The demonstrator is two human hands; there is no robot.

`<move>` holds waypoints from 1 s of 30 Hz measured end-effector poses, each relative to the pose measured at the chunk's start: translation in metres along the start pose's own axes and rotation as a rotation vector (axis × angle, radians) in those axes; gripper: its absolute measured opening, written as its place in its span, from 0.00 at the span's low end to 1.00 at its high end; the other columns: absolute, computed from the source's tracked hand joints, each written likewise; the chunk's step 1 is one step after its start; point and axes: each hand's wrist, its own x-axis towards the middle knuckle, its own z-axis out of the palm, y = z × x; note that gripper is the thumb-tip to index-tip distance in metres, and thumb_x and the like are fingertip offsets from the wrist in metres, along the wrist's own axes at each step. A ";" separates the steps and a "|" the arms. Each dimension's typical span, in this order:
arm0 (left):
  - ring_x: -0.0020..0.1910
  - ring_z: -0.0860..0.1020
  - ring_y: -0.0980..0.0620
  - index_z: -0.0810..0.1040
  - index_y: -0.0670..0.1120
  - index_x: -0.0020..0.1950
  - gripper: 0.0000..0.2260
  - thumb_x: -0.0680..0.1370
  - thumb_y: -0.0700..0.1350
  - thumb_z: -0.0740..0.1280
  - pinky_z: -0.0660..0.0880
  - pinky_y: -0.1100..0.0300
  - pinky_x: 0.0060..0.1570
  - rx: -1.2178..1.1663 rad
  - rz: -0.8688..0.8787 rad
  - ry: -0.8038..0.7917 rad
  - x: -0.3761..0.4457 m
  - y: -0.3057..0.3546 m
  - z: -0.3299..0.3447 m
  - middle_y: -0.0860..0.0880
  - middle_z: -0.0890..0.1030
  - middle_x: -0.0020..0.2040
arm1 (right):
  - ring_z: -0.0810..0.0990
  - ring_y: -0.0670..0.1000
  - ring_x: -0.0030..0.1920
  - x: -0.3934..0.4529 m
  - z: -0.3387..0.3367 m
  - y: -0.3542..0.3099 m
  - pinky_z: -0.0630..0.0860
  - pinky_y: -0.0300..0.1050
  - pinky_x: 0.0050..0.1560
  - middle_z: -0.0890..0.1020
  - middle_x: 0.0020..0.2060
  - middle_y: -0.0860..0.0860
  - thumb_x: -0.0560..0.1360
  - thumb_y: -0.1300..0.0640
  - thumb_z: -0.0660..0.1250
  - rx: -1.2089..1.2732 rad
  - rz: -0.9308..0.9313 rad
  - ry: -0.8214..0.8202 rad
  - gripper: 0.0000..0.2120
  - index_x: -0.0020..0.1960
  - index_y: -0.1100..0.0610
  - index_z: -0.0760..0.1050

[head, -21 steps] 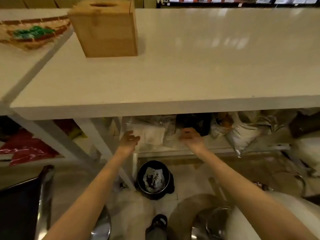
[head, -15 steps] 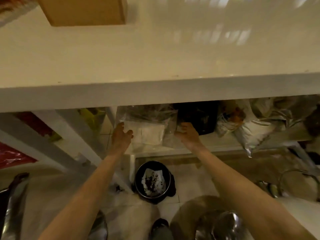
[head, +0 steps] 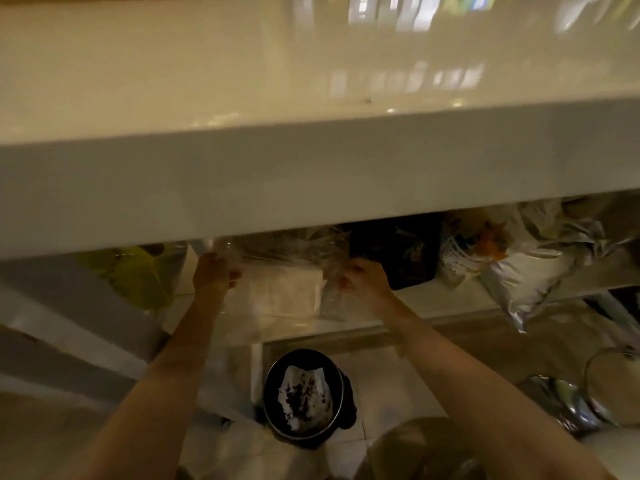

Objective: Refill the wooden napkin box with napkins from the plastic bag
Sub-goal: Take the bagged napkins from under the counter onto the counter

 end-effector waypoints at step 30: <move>0.30 0.80 0.65 0.81 0.50 0.37 0.05 0.70 0.39 0.72 0.74 0.76 0.32 0.444 0.570 -0.603 -0.330 0.185 -0.098 0.61 0.83 0.28 | 0.85 0.53 0.41 -0.294 -0.244 -0.155 0.82 0.42 0.42 0.86 0.38 0.56 0.68 0.63 0.73 -0.173 -0.195 -0.123 0.13 0.49 0.69 0.78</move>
